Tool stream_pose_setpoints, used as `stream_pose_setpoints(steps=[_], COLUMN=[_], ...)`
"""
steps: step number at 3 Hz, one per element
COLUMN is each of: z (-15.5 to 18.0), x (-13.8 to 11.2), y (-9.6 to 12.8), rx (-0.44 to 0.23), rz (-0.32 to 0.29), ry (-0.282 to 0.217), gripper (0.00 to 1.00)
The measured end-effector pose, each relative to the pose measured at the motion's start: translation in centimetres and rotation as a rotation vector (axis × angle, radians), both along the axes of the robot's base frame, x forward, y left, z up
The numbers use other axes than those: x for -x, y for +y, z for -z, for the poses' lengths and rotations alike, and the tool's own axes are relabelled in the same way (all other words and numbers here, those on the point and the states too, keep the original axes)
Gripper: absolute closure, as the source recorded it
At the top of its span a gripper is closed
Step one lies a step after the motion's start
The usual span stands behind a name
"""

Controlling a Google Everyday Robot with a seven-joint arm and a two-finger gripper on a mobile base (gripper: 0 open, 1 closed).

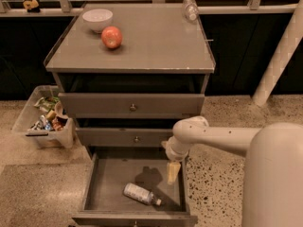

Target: Pick blue plastic bottle from bottom drawer and place on counter

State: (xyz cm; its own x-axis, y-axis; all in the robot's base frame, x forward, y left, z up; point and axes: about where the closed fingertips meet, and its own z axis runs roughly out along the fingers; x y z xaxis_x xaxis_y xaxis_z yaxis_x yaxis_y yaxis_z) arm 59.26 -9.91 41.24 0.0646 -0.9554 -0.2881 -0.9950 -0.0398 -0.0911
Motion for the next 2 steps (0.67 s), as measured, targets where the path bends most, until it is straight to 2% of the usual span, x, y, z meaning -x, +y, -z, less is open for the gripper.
stream_pose_setpoints(steps=[1, 2], z=[0.63, 0.63], x=[2.08, 2.07], y=[-0.28, -0.3], rx=[0.04, 0.04], rz=[-0.007, -0.007], ry=[0.081, 0.08], gripper=[0.0, 0.0])
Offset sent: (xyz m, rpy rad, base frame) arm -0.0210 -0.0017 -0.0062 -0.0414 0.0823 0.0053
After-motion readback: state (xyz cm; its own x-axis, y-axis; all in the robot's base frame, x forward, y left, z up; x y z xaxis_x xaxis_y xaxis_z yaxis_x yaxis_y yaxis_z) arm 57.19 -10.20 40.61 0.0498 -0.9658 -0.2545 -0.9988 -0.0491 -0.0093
